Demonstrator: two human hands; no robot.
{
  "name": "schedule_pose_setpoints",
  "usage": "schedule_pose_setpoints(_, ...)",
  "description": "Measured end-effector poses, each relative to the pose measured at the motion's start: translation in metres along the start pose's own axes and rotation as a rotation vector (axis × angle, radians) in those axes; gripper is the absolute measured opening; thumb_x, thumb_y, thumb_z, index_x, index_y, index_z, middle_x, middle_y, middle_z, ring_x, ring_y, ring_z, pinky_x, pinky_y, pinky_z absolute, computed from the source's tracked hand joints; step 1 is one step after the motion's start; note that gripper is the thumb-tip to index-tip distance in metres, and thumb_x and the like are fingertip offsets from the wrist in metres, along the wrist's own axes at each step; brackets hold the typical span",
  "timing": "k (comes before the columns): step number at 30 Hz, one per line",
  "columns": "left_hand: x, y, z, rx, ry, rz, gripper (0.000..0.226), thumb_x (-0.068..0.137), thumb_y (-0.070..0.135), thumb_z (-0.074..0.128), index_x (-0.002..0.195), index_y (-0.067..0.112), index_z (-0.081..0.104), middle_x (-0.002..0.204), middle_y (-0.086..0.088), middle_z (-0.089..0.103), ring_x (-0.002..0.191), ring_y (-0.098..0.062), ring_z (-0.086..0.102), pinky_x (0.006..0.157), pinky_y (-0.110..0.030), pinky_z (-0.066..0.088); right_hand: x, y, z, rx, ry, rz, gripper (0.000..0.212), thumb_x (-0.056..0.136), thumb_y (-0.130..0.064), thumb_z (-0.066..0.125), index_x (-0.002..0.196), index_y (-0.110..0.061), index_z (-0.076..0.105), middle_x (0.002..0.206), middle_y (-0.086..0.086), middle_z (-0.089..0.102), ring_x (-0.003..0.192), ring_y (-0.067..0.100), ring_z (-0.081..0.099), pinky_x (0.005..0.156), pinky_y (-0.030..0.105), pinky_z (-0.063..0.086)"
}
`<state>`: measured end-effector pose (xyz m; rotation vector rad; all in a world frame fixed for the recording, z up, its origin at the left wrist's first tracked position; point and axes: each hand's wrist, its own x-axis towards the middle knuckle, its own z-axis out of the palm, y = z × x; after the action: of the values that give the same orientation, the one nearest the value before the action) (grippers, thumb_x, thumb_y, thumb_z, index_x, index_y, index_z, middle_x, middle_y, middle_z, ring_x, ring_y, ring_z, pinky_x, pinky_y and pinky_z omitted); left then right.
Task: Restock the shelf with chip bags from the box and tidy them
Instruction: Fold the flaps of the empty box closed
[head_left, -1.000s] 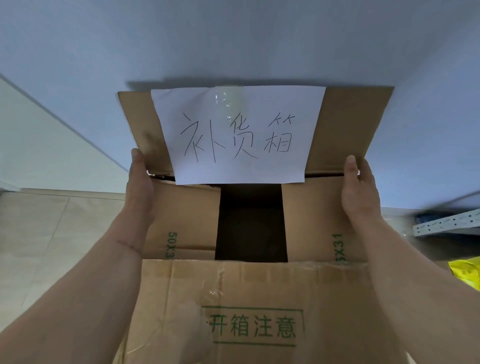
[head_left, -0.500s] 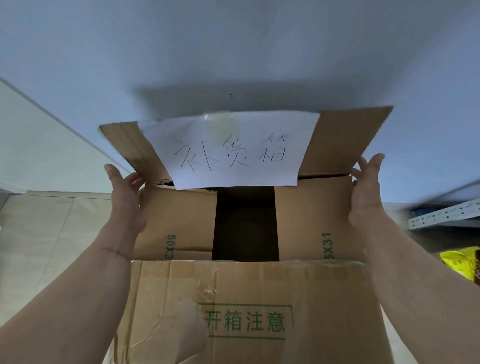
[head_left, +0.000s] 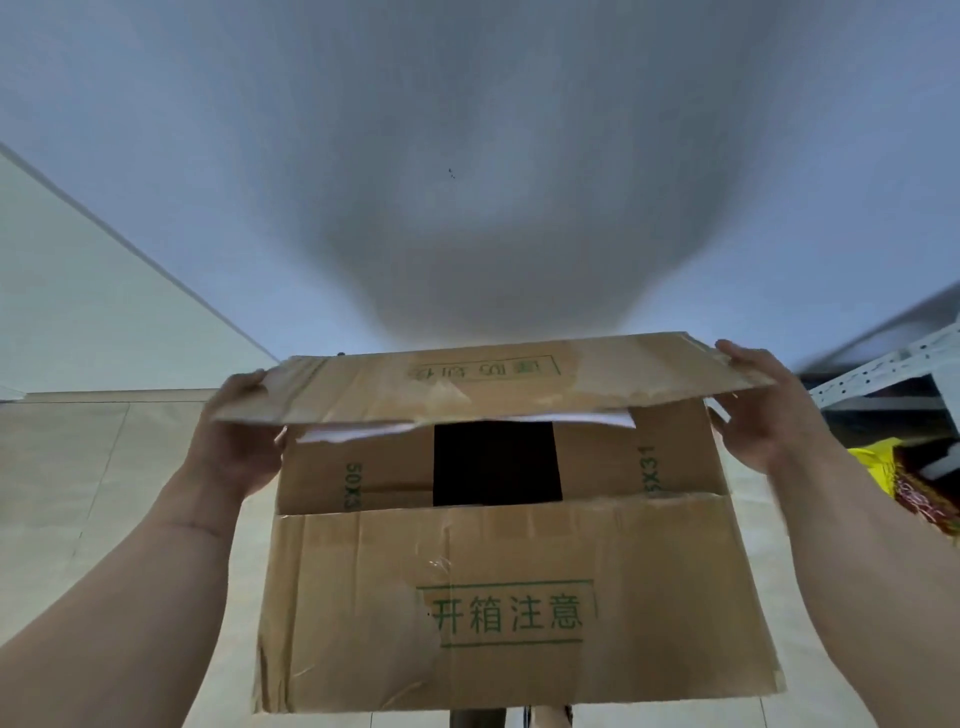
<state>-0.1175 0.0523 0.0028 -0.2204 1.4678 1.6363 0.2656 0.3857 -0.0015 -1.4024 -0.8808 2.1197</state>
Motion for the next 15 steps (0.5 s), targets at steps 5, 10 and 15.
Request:
schedule_pose_setpoints(5, -0.002, -0.010, -0.014, 0.097, -0.001, 0.002, 0.027, 0.102, 0.025, 0.055, 0.115, 0.022, 0.078, 0.115, 0.004, 0.074, 0.093, -0.009, 0.073, 0.074, -0.018, 0.060, -0.008, 0.021, -0.004, 0.125, 0.094, 0.056, 0.016, 0.086, -0.019, 0.070, 0.098, -0.029, 0.069, 0.088, -0.004, 0.069, 0.073, 0.014, 0.063, 0.063, 0.026, 0.052)
schedule_pose_setpoints(10, 0.004, -0.019, -0.029, 0.227, 0.086, -0.020, 0.041, 0.096, 0.030, 0.066, 0.136, 0.025, 0.065, 0.138, 0.002, 0.065, 0.121, -0.018, 0.062, 0.088, -0.032, 0.052, -0.005, 0.027, -0.008, 0.066, 0.146, -0.005, 0.024, 0.090, -0.010, 0.068, 0.111, -0.022, 0.069, 0.093, 0.004, 0.074, 0.078, 0.019, 0.069, 0.072, 0.037, 0.057)
schedule_pose_setpoints(15, -0.001, -0.028, 0.001, 0.528, 0.293, 0.077, 0.040, 0.099, 0.020, 0.064, 0.138, 0.028, 0.059, 0.121, 0.005, 0.063, 0.103, -0.021, 0.061, 0.081, -0.043, 0.051, 0.002, 0.042, -0.003, -0.273, 0.246, -0.047, 0.027, 0.094, -0.018, 0.067, 0.120, -0.027, 0.066, 0.117, -0.004, 0.070, 0.105, 0.018, 0.066, 0.090, 0.040, 0.055)
